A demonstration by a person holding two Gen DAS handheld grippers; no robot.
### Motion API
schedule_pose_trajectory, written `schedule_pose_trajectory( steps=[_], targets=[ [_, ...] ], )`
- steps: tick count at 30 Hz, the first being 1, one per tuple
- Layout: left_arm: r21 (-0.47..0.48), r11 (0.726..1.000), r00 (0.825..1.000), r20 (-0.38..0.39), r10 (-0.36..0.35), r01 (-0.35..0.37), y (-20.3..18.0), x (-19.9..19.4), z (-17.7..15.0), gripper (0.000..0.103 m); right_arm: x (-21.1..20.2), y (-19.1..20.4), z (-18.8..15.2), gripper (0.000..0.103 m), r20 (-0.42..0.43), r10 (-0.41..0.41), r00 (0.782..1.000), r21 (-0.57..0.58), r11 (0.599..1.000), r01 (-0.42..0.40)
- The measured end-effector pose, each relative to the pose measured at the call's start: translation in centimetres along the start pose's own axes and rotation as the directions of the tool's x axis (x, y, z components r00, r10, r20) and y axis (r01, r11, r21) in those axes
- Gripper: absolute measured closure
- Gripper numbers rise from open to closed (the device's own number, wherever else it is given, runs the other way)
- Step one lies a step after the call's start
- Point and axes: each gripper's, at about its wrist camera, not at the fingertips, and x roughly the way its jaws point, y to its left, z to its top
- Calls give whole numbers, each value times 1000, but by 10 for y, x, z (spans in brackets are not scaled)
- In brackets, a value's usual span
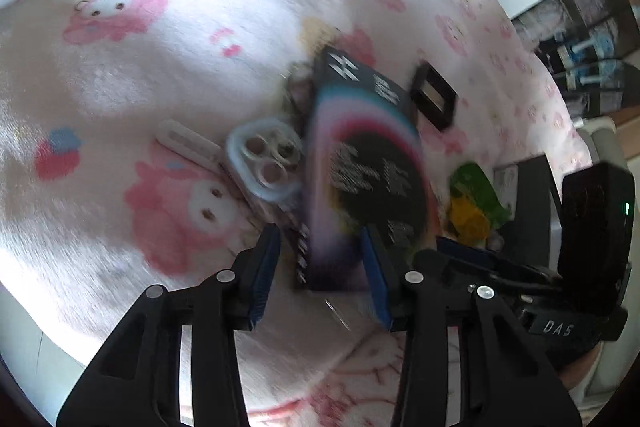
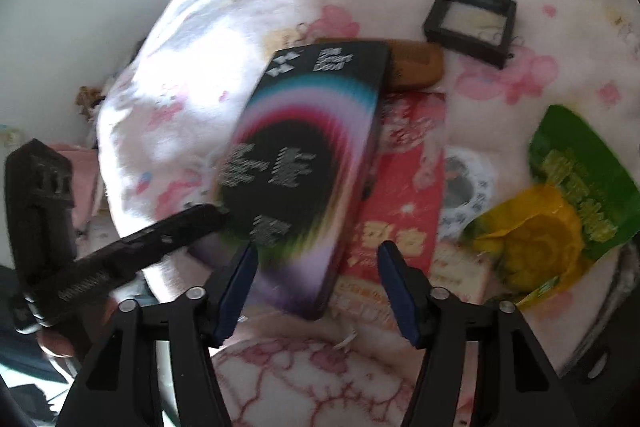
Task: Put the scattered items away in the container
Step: 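Move the left tool back to the black Smart Devil box, then grasp the black Smart Devil box with the left tool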
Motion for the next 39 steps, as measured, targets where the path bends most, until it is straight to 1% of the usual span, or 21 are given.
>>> schedule_pose_trajectory(
  steps=[1,2,4,5,7,9,13,15,17,20,23,24,25,27,30,33,35,36,37,38,39],
  targets=[
    [-1,999,999,-13,-42,42,-4,-2,-4,62,-2,-1,-1,54,-9,34,999,10,999,-34],
    [5,997,997,-35,-75,75,-9,-3,-9,62,-5,2,-5,52,-9,53,999,21,998,-53],
    [35,994,993,-59,-98,100,-16,-4,-20,62,-13,4,-12,52,21,-29,999,11,1000,29],
    [40,994,994,-61,-95,98,-18,-4,-24,62,-17,5,-18,52,30,-57,998,6,998,57],
    [19,994,993,-57,-108,109,-15,-3,-25,62,-20,2,-25,52,14,-60,998,9,998,60],
    [-12,995,995,-28,-101,100,-9,-5,-19,62,-25,1,-28,52,21,-57,998,7,998,56],
    [-19,998,997,53,-64,65,-1,-10,-1,62,-37,-2,-18,52,101,-126,987,12,992,125],
    [-13,998,994,89,-59,61,2,-8,9,62,-33,-5,-7,52,112,-119,987,20,993,118],
    [7,1000,990,138,-29,28,3,-2,17,62,-23,-9,1,52,98,-99,990,22,995,97],
    [3,998,993,103,-65,65,3,9,19,62,-2,-14,8,54,50,-80,995,22,997,79],
    [9,995,995,27,-97,97,-4,21,11,63,-2,-13,0,57,51,-44,998,15,999,44],
    [13,994,994,20,-105,105,-7,22,6,64,-3,-11,-3,59,44,-40,998,6,999,40],
    [34,995,995,17,-94,94,-12,22,2,64,-6,-8,-8,58,32,-40,999,-3,999,40],
    [57,995,997,2,-82,82,-18,22,-2,64,-11,-2,-15,58,26,-69,997,-29,997,70],
    [48,994,995,-7,-100,101,-15,22,1,64,-15,-1,-20,58,34,-69,997,-42,997,71],
    [63,998,999,40,-31,28,-14,24,9,64,-11,-12,-11,59,47,-64,997,-2,998,64],
    [71,997,999,38,-29,26,-14,29,13,64,-8,-20,-7,57,57,-35,998,27,999,34],
    [66,996,998,21,-57,56,-15,33,15,63,-7,-23,-5,57,58,-26,998,34,999,24],
    [63,996,998,13,-61,60,-17,36,16,62,-5,-23,-2,58,61,-23,998,36,999,21],
    [77,996,999,14,-36,35,-21,35,14,62,-6,-20,-2,59,65,-29,997,33,999,27],
    [104,995,1000,15,-6,5,-28,33,12,58,-8,-17,-2,59,68,-43,997,26,999,42]
  ],
)
